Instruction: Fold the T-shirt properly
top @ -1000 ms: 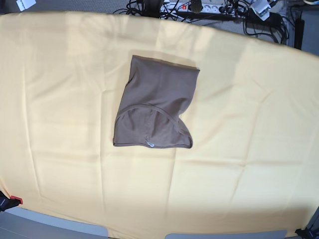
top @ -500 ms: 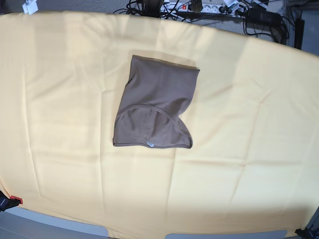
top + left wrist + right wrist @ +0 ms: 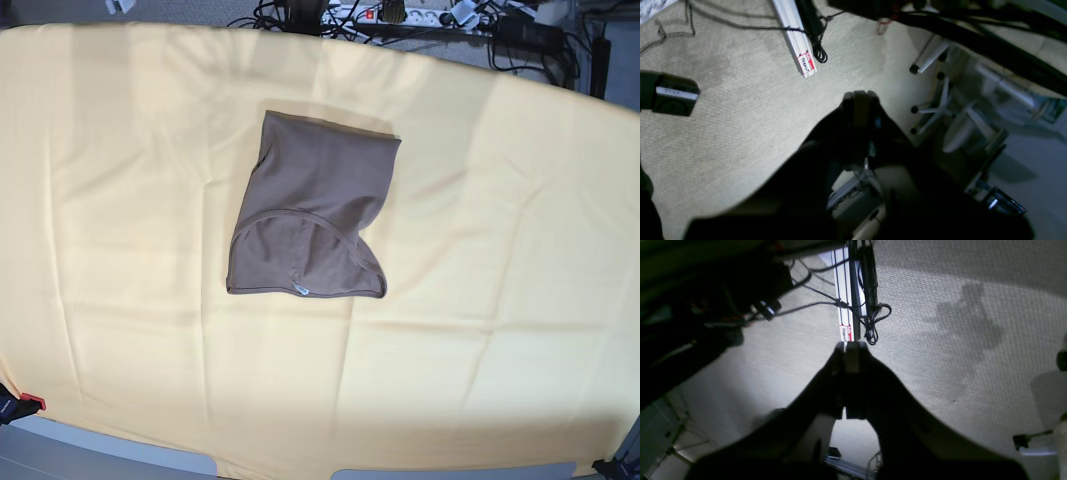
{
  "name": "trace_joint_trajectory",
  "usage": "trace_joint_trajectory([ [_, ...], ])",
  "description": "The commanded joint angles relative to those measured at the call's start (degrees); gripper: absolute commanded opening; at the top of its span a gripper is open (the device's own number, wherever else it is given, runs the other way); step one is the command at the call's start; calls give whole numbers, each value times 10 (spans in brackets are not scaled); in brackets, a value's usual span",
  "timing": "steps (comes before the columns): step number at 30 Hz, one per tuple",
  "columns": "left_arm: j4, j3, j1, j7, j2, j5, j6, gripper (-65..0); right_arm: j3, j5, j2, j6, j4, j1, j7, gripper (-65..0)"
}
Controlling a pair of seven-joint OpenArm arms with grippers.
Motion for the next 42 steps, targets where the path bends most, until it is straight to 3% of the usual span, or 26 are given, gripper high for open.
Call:
trace_joint_trajectory([
  [1,-11,-1,1,-5,-3,0,-6,-650,-10,-14,7,3,-16,-3,23,-650],
  [4,-54,-1,-11,-28,2,12,-6,-650,-57,-72,6,-2,-76,12,86,-650],
  [9,-103,-1,-23,-88,3,40,-6,-650,-142,-157,6,-113,-155,30,198,-650],
  [15,-172,-1,-37,-308,35,198,-5,-650,-222,-165,2,-226,-207,61,292,-650],
  [17,-209,-1,-49,-376,52,244,-4,-650,-234,-200,-5,-257,-211,68,327,-650],
  [20,-273,-1,-78,-437,82,289,48,-650,-238,-235,-19,-300,-213,69,379,-650],
  [24,-344,21,-120,-471,113,327,123,-650,-238,-233,-36,-311,-213,71,386,-650],
  [28,-363,110,-142,-538,123,357,159,-650,-238,-232,-53,-308,-213,73,387,-650],
  [33,-361,202,-145,-543,152,351,277,-650,-258,-232,-64,-308,-213,81,387,-650],
  [38,-362,225,-143,-543,178,324,282,-650,-316,-233,-72,-341,-213,89,388,-650],
  [42,-363,225,-142,-543,203,323,282,-650,-350,-233,-73,-347,-213,95,391,-650],
])
